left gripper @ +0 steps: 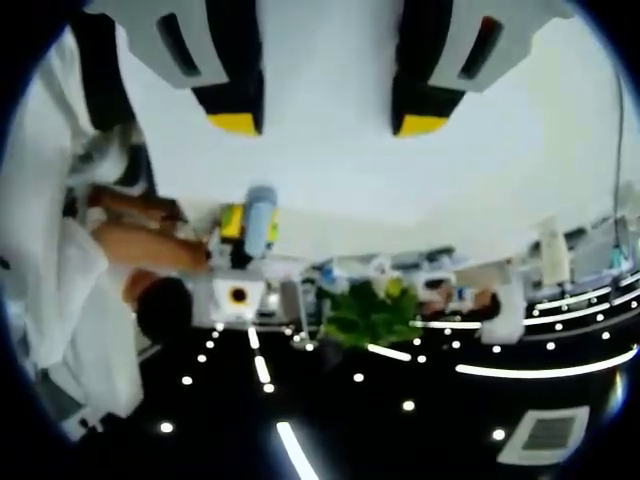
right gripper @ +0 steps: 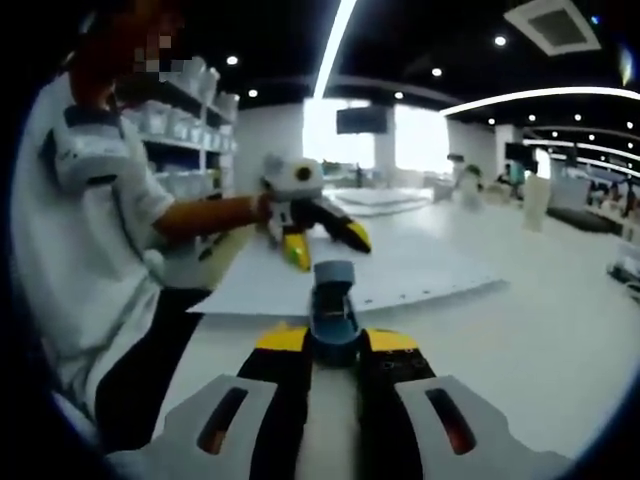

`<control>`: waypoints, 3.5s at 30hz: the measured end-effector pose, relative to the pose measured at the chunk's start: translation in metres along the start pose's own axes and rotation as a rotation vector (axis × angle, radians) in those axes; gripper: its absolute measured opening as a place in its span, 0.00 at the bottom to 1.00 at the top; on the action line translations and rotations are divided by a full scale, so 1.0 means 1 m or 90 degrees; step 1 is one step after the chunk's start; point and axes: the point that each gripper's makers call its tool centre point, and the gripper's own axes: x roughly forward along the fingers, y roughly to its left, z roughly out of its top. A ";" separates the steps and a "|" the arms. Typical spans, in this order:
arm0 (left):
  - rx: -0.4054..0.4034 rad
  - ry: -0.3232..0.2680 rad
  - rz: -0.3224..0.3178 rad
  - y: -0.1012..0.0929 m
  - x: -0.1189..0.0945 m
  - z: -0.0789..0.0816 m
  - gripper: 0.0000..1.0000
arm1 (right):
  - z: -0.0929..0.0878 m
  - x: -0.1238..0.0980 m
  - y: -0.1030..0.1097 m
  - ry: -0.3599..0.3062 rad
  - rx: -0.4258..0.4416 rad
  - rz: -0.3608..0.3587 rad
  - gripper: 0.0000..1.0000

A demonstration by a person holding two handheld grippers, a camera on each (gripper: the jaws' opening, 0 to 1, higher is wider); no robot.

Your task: Pick up the paper insert the paper into the punch align the paper edges press the punch to punch holes

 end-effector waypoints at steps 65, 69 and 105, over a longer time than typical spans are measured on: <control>0.024 -0.027 -0.075 -0.046 0.033 0.035 0.59 | 0.053 -0.053 -0.038 -0.300 0.210 -0.190 0.27; 0.036 -0.026 -0.092 -0.051 0.046 0.045 0.55 | 0.054 -0.055 -0.040 -0.309 0.208 -0.202 0.27; 0.044 -0.016 -0.138 -0.075 0.119 0.042 0.41 | 0.057 -0.059 -0.044 -0.320 0.185 -0.234 0.28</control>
